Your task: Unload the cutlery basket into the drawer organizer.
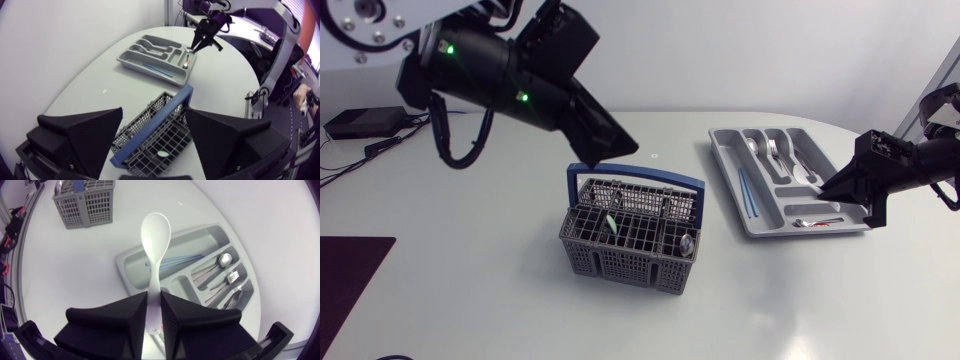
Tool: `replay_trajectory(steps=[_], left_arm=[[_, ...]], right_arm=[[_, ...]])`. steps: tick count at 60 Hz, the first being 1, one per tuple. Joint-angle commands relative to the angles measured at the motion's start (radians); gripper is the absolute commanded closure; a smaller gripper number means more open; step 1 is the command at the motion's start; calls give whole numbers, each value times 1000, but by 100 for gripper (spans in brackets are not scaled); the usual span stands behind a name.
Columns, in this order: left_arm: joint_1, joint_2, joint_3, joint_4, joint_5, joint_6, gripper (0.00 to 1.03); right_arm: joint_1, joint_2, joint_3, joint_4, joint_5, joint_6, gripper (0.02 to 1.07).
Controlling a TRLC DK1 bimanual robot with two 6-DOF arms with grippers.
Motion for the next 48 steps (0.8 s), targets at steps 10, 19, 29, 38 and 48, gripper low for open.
replay_trajectory(steps=[10, 19, 29, 38, 48], left_arm=[[49, -62, -169, -10, -4, 185, 12], [64, -79, -249, -3, -2, 256, 11], [52, -104, -307, 2, -2, 337, 11], [49, -121, -345, 19, 1, 429, 11], [34, -127, -370, 28, 5, 532, 11]], right_arm=[[-38, 156, 91, 53, 118, -218, 101], [-32, 247, 110, 148, 202, -295, 101], [-9, 313, 131, 211, 290, -367, 101], [9, 323, 125, 245, 337, -399, 101], [22, 329, 83, 293, 391, -437, 95]])
